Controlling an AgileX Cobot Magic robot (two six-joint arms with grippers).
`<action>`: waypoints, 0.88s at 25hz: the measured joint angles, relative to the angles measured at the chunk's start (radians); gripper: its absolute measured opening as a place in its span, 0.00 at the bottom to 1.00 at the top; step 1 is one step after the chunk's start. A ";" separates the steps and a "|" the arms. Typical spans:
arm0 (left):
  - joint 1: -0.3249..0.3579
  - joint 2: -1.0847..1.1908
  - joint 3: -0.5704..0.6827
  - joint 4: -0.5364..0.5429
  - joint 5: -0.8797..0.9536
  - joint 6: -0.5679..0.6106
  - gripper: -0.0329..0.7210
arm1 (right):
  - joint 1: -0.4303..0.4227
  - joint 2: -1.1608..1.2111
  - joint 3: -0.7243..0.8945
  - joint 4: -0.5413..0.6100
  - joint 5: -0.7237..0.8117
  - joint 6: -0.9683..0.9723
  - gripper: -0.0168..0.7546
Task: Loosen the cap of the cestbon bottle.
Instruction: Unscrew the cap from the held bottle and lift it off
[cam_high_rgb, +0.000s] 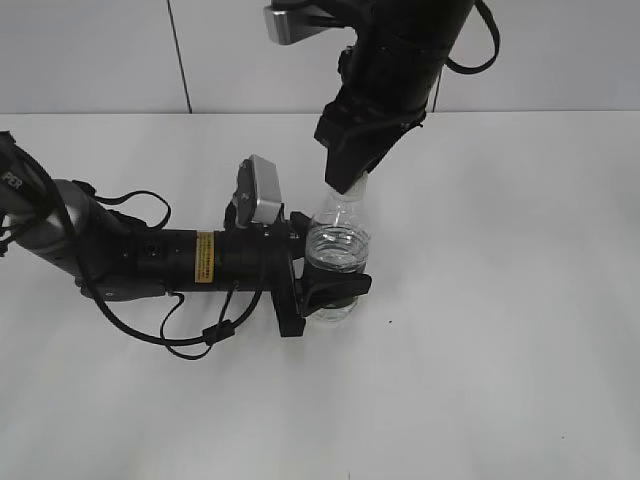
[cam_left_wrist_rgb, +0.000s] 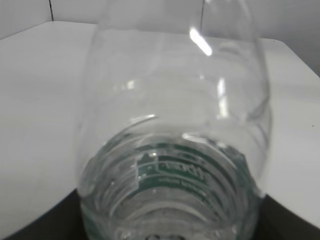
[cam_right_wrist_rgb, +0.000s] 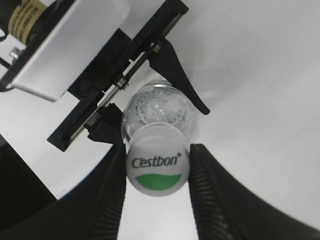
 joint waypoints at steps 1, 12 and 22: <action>0.000 0.000 -0.001 0.001 0.000 0.000 0.58 | 0.000 0.000 0.000 0.001 0.000 -0.042 0.40; 0.001 0.000 -0.001 0.009 0.000 0.017 0.58 | 0.001 0.000 -0.001 0.006 0.003 -0.350 0.40; 0.002 0.000 -0.001 0.017 -0.001 0.019 0.58 | 0.001 0.000 -0.003 0.011 0.006 -0.836 0.40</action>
